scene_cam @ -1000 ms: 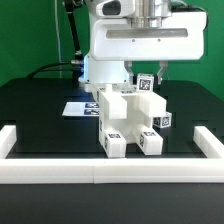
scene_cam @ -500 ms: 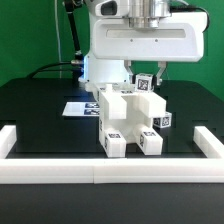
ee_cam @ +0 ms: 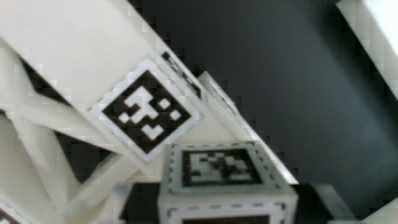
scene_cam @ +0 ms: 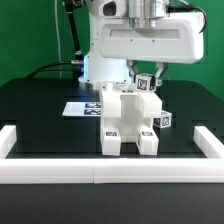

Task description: Assemble chair

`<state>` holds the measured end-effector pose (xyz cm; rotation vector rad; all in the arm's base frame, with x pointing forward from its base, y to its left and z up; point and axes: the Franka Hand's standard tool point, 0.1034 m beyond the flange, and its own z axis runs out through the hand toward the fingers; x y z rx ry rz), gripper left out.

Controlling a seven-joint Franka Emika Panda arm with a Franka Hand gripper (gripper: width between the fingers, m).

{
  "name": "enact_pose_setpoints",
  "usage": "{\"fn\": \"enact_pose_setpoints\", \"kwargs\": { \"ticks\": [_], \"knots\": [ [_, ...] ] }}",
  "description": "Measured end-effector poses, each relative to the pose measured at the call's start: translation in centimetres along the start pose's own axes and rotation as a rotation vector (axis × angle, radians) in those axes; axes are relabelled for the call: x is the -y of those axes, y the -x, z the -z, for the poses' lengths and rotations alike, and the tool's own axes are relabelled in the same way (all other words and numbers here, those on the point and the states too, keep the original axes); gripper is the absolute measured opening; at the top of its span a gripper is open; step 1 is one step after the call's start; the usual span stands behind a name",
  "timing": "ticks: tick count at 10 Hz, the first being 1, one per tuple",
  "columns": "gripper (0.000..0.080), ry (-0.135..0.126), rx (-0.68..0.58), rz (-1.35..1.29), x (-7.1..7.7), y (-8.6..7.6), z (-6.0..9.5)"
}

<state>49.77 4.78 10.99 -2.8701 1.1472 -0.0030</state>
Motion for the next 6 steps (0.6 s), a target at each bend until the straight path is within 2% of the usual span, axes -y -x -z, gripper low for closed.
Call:
{"fn": "enact_pose_setpoints", "kwargs": {
  "ticks": [1, 2, 3, 4, 5, 6],
  "knots": [
    [0.0287, 0.0, 0.0, 0.001, -0.01, 0.0, -0.01],
    [0.0477, 0.0, 0.0, 0.011, -0.01, 0.0, -0.01],
    [0.0477, 0.0, 0.0, 0.049, -0.01, 0.0, -0.01],
    [0.0606, 0.001, 0.0, 0.081, 0.0, 0.02, -0.01],
    [0.0642, 0.003, -0.002, 0.178, 0.05, 0.05, 0.01],
    [0.0642, 0.0, -0.006, 0.292, 0.23, 0.1, 0.05]
  ]
}}
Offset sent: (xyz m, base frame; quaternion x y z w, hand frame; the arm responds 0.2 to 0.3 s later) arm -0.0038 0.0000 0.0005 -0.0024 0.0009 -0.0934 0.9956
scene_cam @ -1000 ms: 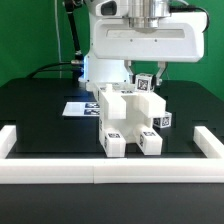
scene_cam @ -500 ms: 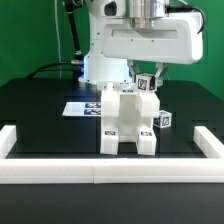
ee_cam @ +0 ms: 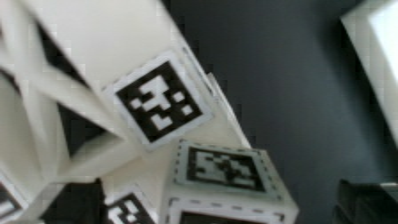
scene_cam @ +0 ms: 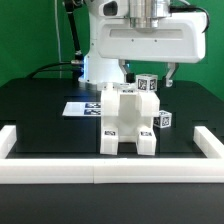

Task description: Assemble chair

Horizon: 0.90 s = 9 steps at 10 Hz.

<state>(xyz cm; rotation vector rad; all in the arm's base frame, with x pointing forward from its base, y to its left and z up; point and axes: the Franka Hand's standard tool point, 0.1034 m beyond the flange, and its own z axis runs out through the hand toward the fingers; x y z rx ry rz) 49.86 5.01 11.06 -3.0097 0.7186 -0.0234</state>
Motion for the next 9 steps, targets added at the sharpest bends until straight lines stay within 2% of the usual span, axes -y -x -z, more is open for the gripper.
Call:
{"fn": "enact_pose_setpoints", "kwargs": {
  "ticks": [1, 3, 9],
  "knots": [
    [0.0648, -0.004, -0.012, 0.087, 0.3, -0.07, 0.05],
    [0.0649, -0.006, -0.025, 0.327, 0.01, -0.48, 0.13],
    [0.0649, 0.007, -0.026, 0.706, 0.01, -0.47, 0.15]
  ]
}}
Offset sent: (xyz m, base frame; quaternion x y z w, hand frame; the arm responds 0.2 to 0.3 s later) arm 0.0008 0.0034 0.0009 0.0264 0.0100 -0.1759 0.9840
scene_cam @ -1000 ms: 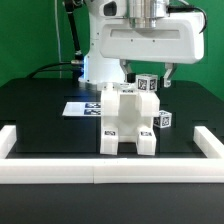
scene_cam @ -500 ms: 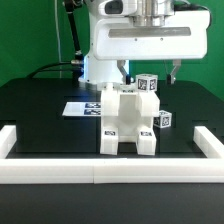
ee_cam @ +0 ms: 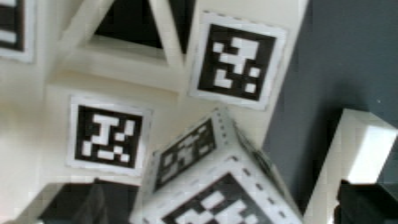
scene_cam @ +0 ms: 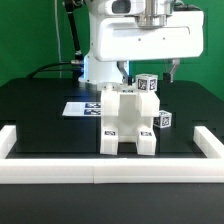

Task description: Assemble chair

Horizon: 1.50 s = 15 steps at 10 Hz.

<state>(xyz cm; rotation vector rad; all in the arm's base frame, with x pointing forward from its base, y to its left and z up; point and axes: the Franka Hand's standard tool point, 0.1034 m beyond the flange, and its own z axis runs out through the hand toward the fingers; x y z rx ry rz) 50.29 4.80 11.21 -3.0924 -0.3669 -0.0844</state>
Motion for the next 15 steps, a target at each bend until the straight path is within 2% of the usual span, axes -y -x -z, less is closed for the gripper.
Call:
{"fn": "enact_pose_setpoints", "kwargs": {
  "ticks": [6, 8, 9, 10, 11, 12, 13, 15],
  "knots": [
    [0.0649, 0.025, 0.014, 0.392, -0.73, 0.12, 0.03],
    [0.0649, 0.026, 0.015, 0.44, -0.84, 0.14, 0.03],
    [0.0538, 0.026, 0.015, 0.437, -0.85, 0.14, 0.03],
    [0.0538, 0.026, 0.015, 0.414, -0.85, 0.14, 0.02],
    [0.0364, 0.026, 0.015, 0.4, -0.85, 0.14, 0.02],
    [0.0364, 0.026, 0.014, 0.33, -0.84, 0.14, 0.02],
    [0.0285, 0.026, 0.013, 0.257, -0.83, 0.14, 0.02],
    [0.0285, 0.026, 0.011, 0.133, -0.82, 0.14, 0.01]
  ]
}}
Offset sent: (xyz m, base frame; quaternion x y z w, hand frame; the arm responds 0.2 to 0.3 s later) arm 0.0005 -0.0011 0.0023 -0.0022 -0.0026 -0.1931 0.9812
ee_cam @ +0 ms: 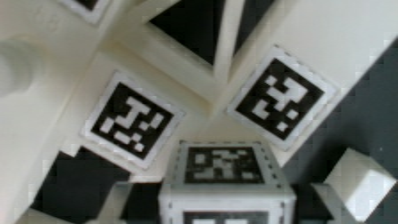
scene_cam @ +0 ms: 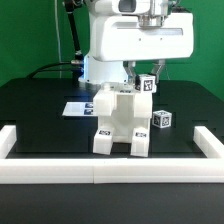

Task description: Assemble chair

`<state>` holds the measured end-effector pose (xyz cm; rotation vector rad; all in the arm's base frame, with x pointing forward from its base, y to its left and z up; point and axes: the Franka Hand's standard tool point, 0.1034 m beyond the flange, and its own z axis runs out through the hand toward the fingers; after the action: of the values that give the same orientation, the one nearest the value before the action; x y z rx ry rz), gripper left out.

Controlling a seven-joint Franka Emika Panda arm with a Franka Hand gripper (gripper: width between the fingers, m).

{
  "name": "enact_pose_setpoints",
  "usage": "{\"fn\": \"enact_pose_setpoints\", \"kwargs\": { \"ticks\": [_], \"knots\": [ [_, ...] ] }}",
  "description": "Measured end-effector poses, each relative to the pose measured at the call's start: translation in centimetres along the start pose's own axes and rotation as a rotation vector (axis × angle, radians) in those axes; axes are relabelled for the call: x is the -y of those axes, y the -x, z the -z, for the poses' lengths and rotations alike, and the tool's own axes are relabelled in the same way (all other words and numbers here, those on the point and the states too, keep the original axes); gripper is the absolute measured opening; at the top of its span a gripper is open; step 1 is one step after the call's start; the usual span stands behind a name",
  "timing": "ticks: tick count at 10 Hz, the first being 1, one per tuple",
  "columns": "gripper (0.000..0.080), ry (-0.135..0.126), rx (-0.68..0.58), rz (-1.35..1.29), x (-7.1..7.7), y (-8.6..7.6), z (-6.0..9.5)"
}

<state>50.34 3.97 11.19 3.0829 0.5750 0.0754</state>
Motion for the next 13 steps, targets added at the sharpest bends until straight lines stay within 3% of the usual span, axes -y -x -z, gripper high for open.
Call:
{"fn": "enact_pose_setpoints", "kwargs": {
  "ticks": [13],
  "knots": [
    [0.0287, -0.006, -0.002, -0.815, 0.12, -0.16, 0.07]
  ]
}}
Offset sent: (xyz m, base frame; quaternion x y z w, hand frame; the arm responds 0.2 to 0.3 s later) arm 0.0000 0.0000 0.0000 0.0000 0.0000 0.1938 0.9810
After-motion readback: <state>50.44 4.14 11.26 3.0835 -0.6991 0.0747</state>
